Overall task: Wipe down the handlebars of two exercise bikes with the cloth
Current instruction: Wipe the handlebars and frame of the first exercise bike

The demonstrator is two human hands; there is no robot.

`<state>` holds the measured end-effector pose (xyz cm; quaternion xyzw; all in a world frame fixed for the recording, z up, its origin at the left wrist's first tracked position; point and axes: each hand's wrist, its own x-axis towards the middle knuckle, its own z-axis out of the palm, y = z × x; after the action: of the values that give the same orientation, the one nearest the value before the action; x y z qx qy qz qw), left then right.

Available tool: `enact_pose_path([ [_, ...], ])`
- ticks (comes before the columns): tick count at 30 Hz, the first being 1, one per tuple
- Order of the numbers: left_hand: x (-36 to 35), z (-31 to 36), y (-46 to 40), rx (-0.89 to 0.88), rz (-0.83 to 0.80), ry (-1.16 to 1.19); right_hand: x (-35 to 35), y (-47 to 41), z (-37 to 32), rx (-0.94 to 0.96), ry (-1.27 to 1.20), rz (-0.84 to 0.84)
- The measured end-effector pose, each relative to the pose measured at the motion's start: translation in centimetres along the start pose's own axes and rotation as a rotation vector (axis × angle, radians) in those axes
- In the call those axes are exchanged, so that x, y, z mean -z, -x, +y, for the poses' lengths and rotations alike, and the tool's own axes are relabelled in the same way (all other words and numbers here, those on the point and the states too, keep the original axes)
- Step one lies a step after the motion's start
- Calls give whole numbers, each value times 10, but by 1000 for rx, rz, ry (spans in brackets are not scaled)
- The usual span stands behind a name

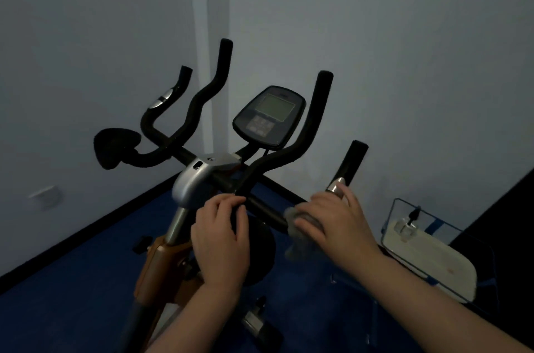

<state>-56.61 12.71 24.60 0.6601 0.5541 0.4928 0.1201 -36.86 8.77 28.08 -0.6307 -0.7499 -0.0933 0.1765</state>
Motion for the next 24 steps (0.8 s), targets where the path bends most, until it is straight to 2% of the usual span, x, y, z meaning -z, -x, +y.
enact_pose_path([
  [3,-3,-2,2,-8,53,-57,-14,-7,1,96,28,1],
  [5,-4,-2,3,-7,70,-74,-19,-25,-15,117,58,-147],
  [8,-4,1,4,20,113,-55,-23,-66,-33,37,-11,-361],
  [11,-5,2,5,54,134,-47,-27,-89,-36,56,-51,-467],
  [13,-5,1,6,71,134,-49,-30,-83,-27,78,13,-437],
  [14,-5,0,6,80,132,-48,-29,-75,-22,87,33,-368],
  [17,-6,-1,5,88,135,-45,-21,-48,-14,187,-143,-123],
  [19,-7,0,6,80,132,-43,-19,-39,-16,184,-223,-164],
  [22,-5,-4,5,67,121,-15,-26,-49,-27,82,-117,-349],
  [24,-6,-2,5,58,130,-3,-33,-69,-30,63,-97,-410],
])
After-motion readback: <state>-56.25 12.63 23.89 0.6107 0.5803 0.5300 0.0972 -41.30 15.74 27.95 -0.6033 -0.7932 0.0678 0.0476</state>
